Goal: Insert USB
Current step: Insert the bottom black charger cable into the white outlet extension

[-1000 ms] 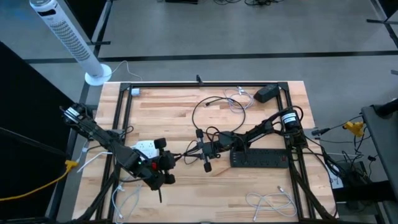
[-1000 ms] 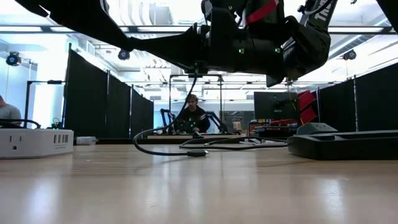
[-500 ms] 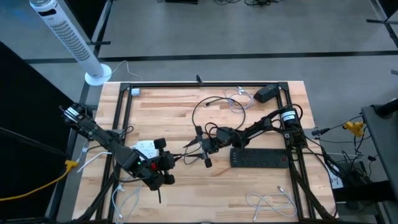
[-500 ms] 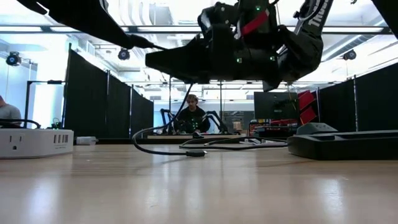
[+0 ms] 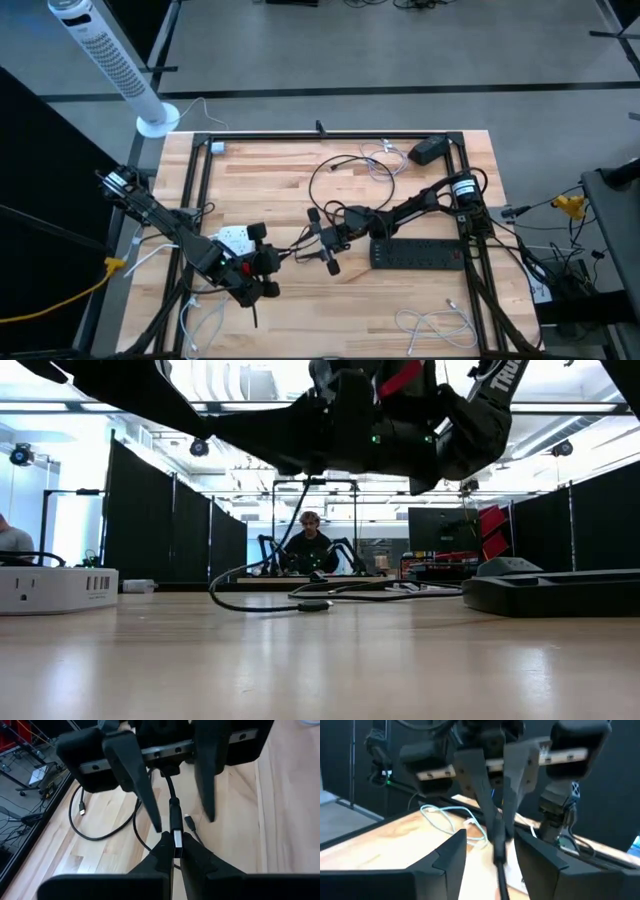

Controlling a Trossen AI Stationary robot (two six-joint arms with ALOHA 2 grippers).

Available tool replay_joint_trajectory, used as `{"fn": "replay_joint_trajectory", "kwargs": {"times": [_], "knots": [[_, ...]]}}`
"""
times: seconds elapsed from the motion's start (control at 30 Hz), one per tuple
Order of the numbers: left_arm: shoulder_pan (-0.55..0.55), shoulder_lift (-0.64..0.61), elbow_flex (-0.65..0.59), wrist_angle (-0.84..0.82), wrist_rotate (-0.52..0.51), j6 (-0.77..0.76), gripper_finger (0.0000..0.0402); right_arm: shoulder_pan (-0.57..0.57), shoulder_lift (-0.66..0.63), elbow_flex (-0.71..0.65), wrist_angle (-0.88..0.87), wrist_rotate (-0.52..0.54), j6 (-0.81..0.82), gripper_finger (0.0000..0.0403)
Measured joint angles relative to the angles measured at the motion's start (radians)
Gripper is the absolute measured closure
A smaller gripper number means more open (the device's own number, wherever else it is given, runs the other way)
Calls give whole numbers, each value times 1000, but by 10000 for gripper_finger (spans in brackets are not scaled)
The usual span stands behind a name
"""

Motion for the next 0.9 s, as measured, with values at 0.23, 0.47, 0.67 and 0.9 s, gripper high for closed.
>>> {"fn": "replay_joint_trajectory", "kwargs": {"times": [0.23, 0.47, 0.67, 0.9], "knots": [[-3, 0, 0, 0, -1, 0, 395, 0, 0, 0, 2, 0, 20, 309], [-3, 0, 0, 1, -2, 0, 395, 0, 0, 7, -20, 1, -8, 322], [-3, 0, 0, 2, 2, -5, 395, 0, 0, 19, -28, 3, -48, 317], [-3, 0, -1, 1, 11, -7, 395, 2, 0, 19, -46, 3, -79, 349]]}}
